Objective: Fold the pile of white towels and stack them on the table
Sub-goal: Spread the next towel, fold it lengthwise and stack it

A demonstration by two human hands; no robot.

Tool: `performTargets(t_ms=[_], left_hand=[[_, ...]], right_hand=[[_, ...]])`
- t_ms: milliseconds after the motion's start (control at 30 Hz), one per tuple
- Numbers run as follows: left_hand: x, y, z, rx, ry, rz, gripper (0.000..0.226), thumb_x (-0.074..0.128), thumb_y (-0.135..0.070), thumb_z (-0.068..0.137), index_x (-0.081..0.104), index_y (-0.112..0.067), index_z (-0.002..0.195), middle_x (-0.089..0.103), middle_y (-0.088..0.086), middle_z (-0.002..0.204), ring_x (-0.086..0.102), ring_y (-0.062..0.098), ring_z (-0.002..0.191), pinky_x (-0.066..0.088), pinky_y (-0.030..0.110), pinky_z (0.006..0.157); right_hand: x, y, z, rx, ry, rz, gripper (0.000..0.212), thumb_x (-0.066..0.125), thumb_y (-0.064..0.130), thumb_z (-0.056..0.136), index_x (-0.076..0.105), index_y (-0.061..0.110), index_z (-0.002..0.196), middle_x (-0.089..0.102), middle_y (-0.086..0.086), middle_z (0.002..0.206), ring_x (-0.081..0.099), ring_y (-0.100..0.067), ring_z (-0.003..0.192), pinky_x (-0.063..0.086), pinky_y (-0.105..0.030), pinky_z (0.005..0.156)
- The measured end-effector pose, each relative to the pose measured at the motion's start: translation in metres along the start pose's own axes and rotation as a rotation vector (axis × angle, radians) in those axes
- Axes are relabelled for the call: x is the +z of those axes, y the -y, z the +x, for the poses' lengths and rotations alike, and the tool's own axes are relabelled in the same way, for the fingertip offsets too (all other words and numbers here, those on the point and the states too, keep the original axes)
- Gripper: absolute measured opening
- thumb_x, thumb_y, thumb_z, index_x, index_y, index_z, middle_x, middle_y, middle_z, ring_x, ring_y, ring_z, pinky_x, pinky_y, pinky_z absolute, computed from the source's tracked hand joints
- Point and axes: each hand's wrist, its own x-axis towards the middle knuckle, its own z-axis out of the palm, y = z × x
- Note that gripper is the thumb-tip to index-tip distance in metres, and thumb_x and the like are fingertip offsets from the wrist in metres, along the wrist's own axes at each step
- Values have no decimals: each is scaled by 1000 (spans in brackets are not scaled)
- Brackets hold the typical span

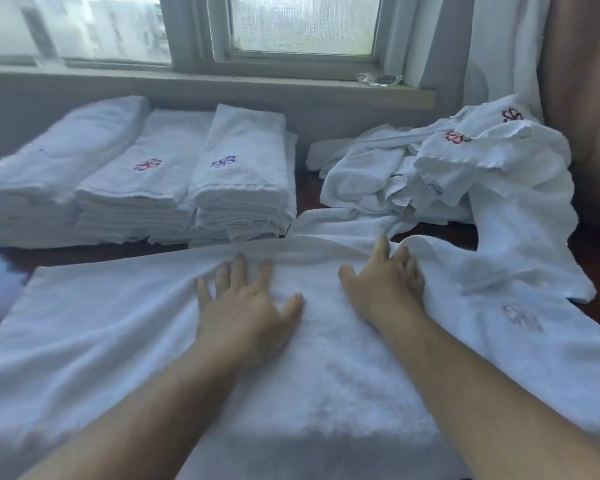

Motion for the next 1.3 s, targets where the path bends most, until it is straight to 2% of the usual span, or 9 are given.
performTargets(t_ms=[133,300,400,533,700,833,1100,1200,1300], left_hand=[[-3,1,18,78,55,4,93,10,-83,70,9,-44,155,-2,2,169,-7,21,155,-5,61,119],[-11,-3,30,113,123,56,74,28,-70,90,11,-41,156,1,5,168,-1,23,154,1,61,120],[-22,-26,35,29,150,155,60,39,-50,92,32,-28,148,27,12,156,23,31,144,21,54,112],[-12,-88,42,382,-12,-67,52,41,-39,99,37,-24,149,35,4,155,26,25,143,24,43,114],[12,-113,61,515,-331,-171,67,57,-35,94,29,-31,155,24,0,162,20,23,147,18,38,119],[24,-107,71,462,-401,-178,73,58,-24,89,30,-26,157,32,1,160,20,24,148,8,36,118],[29,-108,75,364,-300,-100,80,47,-35,92,8,-25,161,36,0,156,18,23,148,-4,48,123],[24,-109,71,409,-361,-15,65,54,-30,90,35,-26,153,58,2,130,42,27,131,6,50,121],[14,-110,61,508,-472,79,32,56,-22,90,66,-29,120,62,-2,108,53,28,109,24,43,107]], right_hand=[[-2,-7,9,7,-1,47,79,44,54,93,16,21,159,17,-18,163,17,-35,150,18,-47,122],[-13,-21,14,-56,21,114,66,48,45,94,36,15,151,36,-13,154,32,-33,141,29,-43,116],[-24,-44,21,66,-38,-43,63,40,54,93,58,9,133,54,-16,139,47,-35,130,40,-41,107],[-33,-77,26,184,-47,-80,81,23,66,94,59,6,133,60,-17,134,54,-34,125,39,-44,107],[-42,-107,38,223,-303,301,74,33,70,95,72,8,103,71,-14,105,63,-34,102,47,-39,86],[-48,-113,44,301,-484,631,58,41,53,99,52,13,59,57,-4,64,56,-27,72,39,-34,65],[-46,-125,40,333,-606,1013,30,42,27,89,59,8,74,57,6,65,54,-4,56,42,-25,55],[-48,-133,41,365,-582,1175,26,42,30,89,65,21,80,67,5,76,64,-13,74,48,-29,64],[-54,-140,51,376,-450,1192,26,44,24,94,66,18,82,70,-1,71,67,-18,65,54,-31,58]])
